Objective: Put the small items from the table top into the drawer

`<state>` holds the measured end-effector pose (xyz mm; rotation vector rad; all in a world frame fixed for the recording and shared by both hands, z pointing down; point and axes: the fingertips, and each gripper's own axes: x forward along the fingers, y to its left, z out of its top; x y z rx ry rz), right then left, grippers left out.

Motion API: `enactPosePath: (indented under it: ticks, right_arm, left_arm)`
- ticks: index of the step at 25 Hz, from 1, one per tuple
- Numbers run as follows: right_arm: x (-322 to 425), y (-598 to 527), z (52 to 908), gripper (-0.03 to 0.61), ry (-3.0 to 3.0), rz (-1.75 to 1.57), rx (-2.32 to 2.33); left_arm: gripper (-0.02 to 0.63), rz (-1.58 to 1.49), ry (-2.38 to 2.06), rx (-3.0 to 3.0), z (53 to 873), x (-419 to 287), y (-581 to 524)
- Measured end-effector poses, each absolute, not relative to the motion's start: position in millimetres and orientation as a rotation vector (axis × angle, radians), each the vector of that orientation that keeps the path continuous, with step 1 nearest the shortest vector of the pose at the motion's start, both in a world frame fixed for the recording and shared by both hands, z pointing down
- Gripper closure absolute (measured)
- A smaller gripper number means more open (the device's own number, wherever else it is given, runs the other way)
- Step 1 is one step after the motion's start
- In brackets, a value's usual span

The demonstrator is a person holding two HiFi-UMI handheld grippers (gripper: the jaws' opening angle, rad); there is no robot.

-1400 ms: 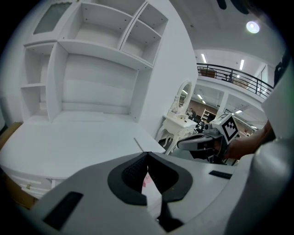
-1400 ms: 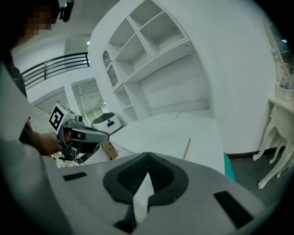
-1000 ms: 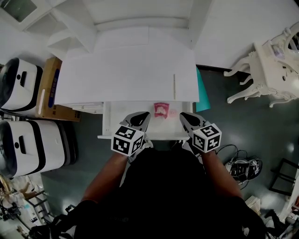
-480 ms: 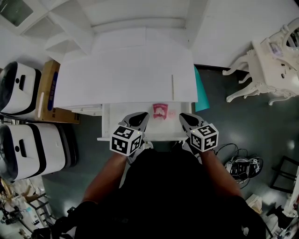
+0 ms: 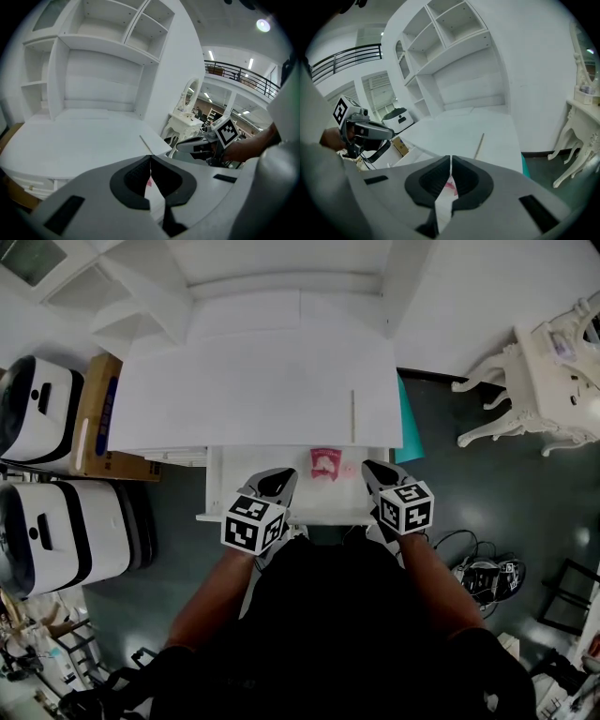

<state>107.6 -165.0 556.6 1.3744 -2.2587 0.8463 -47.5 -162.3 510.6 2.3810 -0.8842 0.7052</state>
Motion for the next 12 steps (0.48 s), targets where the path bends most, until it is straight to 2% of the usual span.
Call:
enactPosePath:
  ticks: [12]
  right_arm:
    - [127, -258, 613, 0.545, -2.073, 0.758, 1.486]
  left_arm:
    - [0.603, 0.693, -0.962, 2.308, 517, -71, -169]
